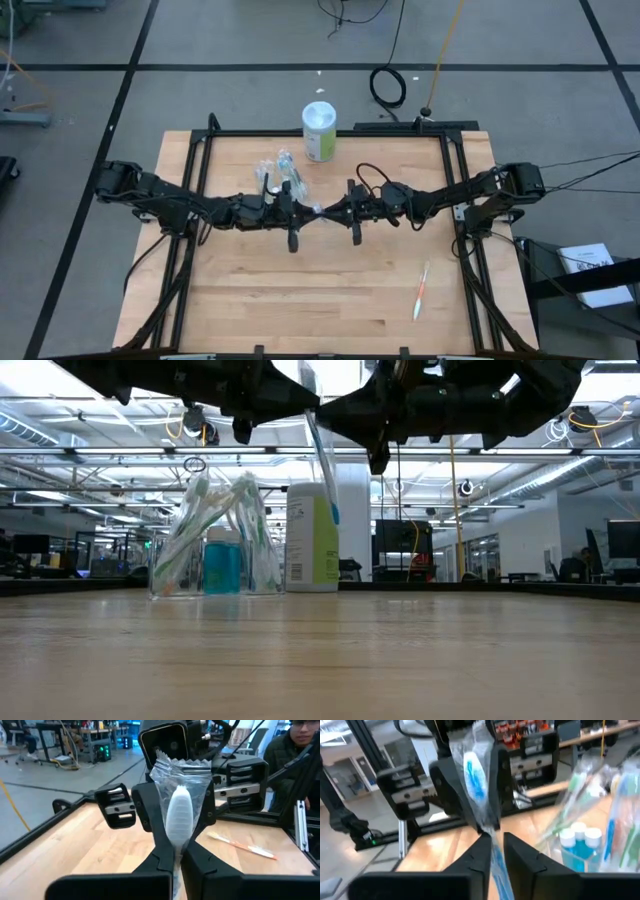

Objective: Pick & Place toothbrushing station
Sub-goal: Put the blue toothbrush into the transparent organizer

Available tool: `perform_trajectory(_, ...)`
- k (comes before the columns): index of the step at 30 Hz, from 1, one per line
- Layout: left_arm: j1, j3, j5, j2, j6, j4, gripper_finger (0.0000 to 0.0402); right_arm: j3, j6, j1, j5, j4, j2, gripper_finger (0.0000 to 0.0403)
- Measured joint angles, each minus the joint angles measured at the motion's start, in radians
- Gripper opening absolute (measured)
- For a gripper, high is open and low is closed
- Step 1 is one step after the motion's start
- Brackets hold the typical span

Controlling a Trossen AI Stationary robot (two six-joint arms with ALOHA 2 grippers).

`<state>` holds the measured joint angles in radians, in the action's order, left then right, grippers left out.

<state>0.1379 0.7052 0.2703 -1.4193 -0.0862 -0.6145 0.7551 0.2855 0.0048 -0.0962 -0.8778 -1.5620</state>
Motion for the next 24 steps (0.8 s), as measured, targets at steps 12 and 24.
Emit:
perform_trajectory(12,0.004,-0.001,0.049,0.242,-0.161,0.379,0.0013,-0.001,0.0,-0.026,-0.009,0.105,0.0,0.0144)
perform_trajectory(24,0.036,-0.001,0.367,0.66,-0.389,1.028,0.0011,-0.001,-0.002,-0.025,-0.008,0.127,0.0,0.017)
